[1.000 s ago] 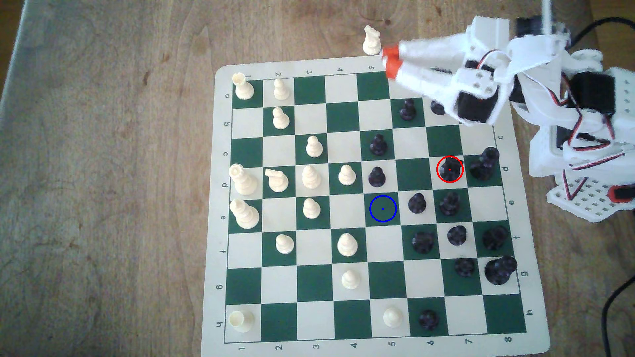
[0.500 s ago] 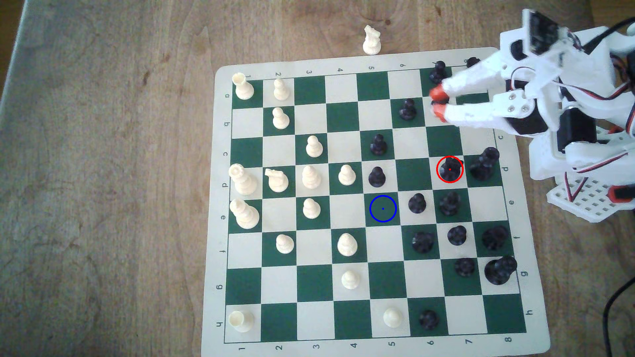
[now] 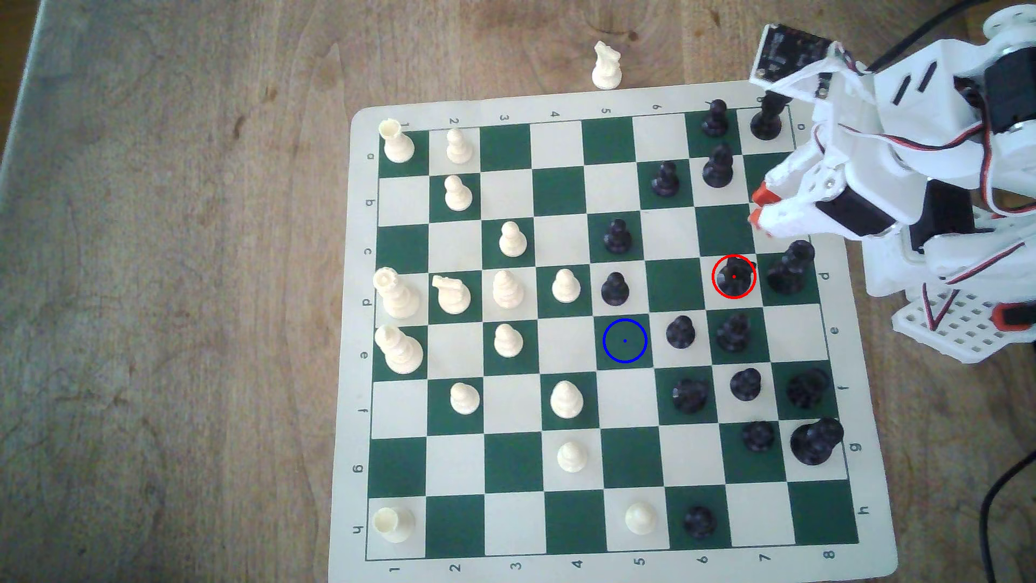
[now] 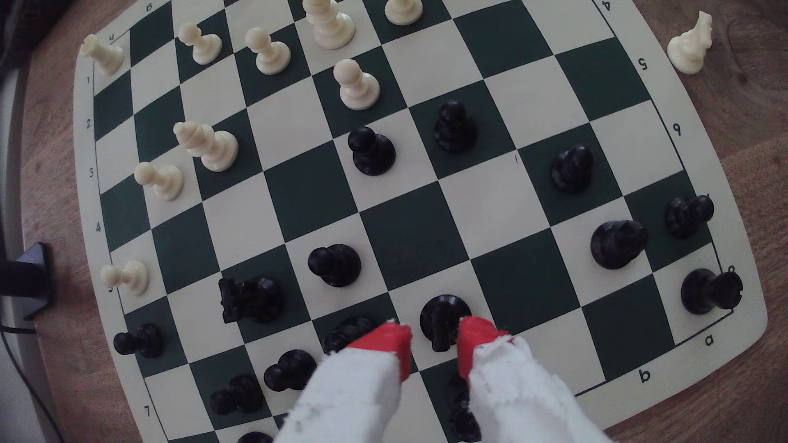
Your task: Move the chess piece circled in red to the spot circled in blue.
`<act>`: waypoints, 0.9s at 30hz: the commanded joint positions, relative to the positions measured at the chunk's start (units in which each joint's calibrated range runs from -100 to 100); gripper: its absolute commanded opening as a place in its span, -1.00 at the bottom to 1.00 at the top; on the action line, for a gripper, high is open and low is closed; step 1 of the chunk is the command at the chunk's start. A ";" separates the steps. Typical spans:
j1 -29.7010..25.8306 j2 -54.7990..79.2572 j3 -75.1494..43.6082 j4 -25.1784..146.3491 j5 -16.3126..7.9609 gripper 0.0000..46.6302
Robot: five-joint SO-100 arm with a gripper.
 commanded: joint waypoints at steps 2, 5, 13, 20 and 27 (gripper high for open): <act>-0.67 2.68 1.12 -1.66 -0.54 -0.59; -0.98 5.99 1.57 -2.73 -0.68 -0.54; -1.21 12.95 4.11 -6.17 0.29 -0.51; -1.37 14.48 5.65 -8.05 0.63 -0.52; -1.14 14.99 9.01 -10.18 1.66 -0.46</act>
